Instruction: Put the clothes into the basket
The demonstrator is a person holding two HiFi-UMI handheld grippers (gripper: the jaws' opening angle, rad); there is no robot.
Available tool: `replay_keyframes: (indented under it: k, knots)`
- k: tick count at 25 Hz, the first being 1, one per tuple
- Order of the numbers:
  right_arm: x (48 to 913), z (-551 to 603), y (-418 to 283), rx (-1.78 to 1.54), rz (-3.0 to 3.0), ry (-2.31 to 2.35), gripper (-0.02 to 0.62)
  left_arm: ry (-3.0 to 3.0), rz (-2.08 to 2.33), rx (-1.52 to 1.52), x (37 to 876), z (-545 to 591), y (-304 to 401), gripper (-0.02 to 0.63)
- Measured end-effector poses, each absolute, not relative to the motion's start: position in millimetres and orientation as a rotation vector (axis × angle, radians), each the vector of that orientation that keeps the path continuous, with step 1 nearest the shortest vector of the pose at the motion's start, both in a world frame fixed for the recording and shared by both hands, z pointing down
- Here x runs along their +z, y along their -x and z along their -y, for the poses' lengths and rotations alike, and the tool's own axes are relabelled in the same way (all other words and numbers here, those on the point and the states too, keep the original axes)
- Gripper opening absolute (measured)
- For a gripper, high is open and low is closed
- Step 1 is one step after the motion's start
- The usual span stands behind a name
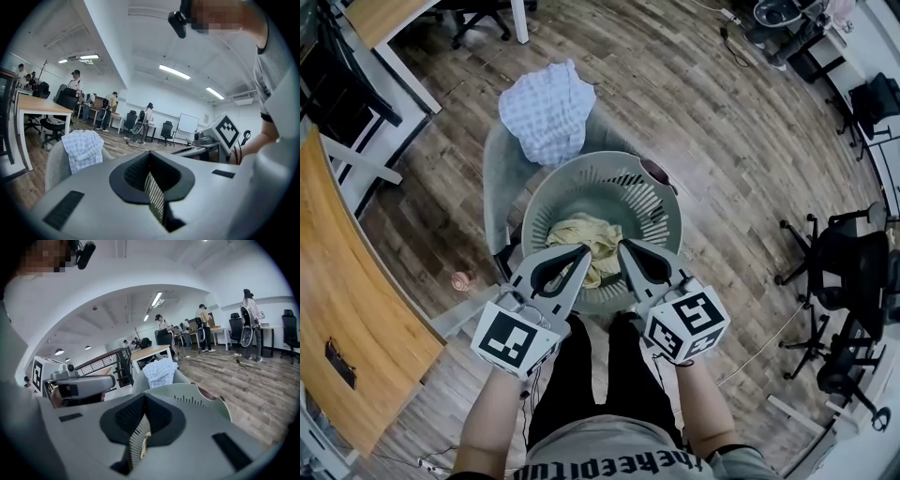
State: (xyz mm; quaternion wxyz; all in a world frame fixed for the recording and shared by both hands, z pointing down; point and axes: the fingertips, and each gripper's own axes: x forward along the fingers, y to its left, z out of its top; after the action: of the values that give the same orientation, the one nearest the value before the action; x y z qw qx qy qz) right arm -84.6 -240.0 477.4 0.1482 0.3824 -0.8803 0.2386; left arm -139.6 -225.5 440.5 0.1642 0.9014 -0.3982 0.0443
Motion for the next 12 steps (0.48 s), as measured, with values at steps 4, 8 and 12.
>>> replay_keyframes:
  k: [4, 8, 12]
  knots:
    - [460.2, 236.8, 85.3, 0.68, 2.597, -1.054, 0.009, -2.574, 1.167, 0.115, 430.7, 222.2, 137.0, 0.014]
    - [443.3, 231.2, 86.9, 0.635, 2.637, -0.995, 0.009, -2.578, 1.2, 0.102, 420.4, 217.9, 132.7, 0.014]
    - [426.1, 224.7, 88.8, 0.589, 2.679, -0.941, 0.009, -2.583, 1.227, 0.093, 407.7, 212.8, 126.5, 0.014]
